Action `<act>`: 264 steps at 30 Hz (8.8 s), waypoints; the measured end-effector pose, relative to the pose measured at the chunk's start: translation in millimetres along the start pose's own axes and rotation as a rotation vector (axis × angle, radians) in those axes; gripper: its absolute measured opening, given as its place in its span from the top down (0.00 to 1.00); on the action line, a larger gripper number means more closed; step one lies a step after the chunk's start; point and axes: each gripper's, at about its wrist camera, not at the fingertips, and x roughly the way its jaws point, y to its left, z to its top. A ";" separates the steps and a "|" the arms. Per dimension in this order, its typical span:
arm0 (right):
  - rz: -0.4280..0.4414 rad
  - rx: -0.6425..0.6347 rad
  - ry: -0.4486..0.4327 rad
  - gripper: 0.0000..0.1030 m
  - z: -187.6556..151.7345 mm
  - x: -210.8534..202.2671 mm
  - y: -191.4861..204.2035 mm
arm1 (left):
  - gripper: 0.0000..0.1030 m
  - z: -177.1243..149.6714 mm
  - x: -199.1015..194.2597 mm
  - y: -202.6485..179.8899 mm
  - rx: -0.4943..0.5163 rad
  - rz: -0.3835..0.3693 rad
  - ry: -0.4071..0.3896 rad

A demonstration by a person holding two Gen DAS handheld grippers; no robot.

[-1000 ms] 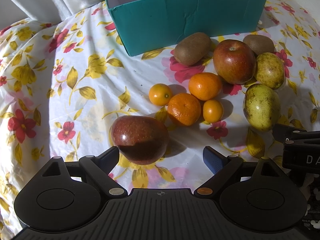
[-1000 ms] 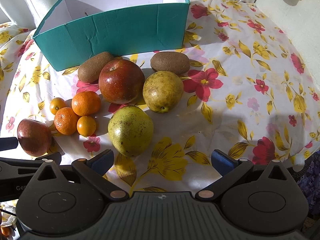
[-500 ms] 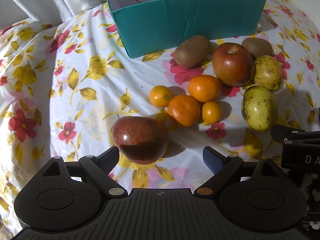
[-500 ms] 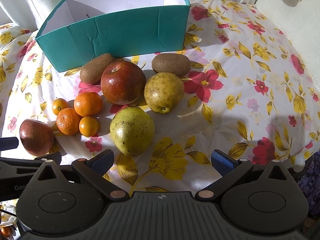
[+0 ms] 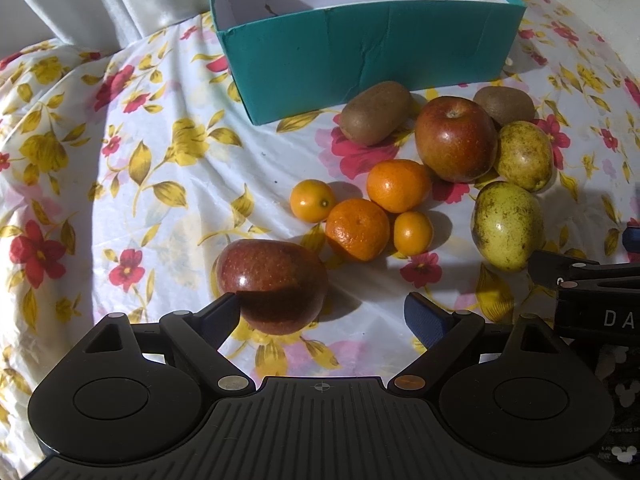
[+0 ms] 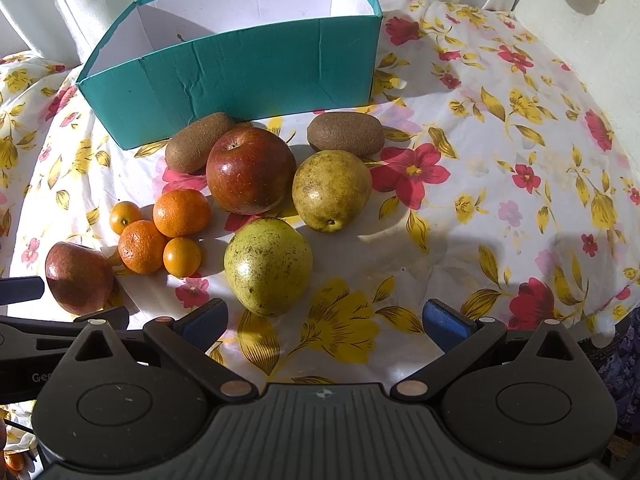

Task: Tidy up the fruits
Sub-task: 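Grasp the red apple with the left tool while the right tool grasps the green pear, then lift the apple and pear with both tools over the teal box, then lower the apple and pear into the box and open both tools, then move both tools back to the remaining fruits beside the box, then grasp a mandarin with the left tool while the right tool grasps a yellow pear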

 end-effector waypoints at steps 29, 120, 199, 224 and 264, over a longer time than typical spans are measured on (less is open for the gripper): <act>0.162 -0.061 -0.386 0.01 -40.5 25.4 -1.9 | 0.16 -40.0 12.1 27.4 0.021 -0.022 -0.393; 0.160 -0.080 -0.652 0.42 142.6 23.1 3.9 | 0.27 164.3 10.4 31.1 -0.158 0.095 -0.412; 0.057 -0.034 -0.631 0.06 3.6 25.0 -30.5 | 0.19 21.3 5.8 8.4 -0.051 0.100 -0.435; 0.071 -0.093 -0.498 0.27 -8.3 62.1 -24.2 | 0.24 -13.5 33.9 1.3 0.010 -0.025 -0.374; 0.112 -0.093 -0.500 0.39 -3.4 61.0 -28.9 | 0.54 -6.2 26.6 -13.7 0.024 -0.041 -0.380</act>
